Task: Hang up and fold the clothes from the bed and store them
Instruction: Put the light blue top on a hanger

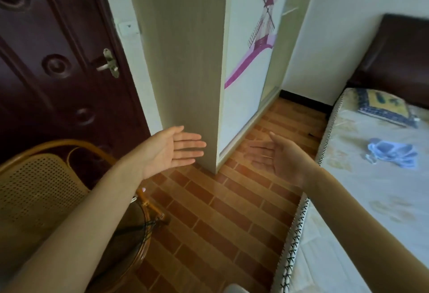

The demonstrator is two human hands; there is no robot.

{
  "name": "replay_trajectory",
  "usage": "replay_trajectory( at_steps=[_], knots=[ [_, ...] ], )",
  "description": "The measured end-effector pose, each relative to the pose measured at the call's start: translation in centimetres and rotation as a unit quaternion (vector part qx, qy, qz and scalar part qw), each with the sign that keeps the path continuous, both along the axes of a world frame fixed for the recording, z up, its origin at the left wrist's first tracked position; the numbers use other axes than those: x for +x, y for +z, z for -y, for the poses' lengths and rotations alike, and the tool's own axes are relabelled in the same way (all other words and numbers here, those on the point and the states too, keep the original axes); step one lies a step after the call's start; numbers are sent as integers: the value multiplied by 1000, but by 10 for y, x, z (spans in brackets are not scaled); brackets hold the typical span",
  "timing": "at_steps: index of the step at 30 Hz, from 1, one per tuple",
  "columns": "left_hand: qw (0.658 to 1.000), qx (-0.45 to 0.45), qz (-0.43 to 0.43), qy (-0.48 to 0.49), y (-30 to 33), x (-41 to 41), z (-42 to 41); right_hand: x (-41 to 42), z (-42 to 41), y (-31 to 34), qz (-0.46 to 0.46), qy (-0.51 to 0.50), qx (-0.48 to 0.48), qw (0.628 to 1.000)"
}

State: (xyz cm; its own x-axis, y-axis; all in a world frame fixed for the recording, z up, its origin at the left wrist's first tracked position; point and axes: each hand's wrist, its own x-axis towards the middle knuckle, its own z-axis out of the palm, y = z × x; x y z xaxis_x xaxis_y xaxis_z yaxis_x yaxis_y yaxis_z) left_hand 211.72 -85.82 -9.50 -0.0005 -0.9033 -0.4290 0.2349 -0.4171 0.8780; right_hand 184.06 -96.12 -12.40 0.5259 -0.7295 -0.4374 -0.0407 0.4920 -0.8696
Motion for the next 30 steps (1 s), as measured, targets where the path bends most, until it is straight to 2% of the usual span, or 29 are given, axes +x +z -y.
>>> replay_trajectory(
  at_steps=[4,10,21,30],
  knots=[
    [998,12,3,-65,-9,-20,52,-31,15,-1,-4,-86,4,996],
    [990,7,5,-141,-10,-58,132,-70,50,-3,4,-156,25,987],
    [970,-24,21,-243,6,-137,307,-145,172,7,44,-233,12,972],
    [963,-35,13,-267,14,-177,393,-193,251,27,42,-259,-16,965]
  ],
)
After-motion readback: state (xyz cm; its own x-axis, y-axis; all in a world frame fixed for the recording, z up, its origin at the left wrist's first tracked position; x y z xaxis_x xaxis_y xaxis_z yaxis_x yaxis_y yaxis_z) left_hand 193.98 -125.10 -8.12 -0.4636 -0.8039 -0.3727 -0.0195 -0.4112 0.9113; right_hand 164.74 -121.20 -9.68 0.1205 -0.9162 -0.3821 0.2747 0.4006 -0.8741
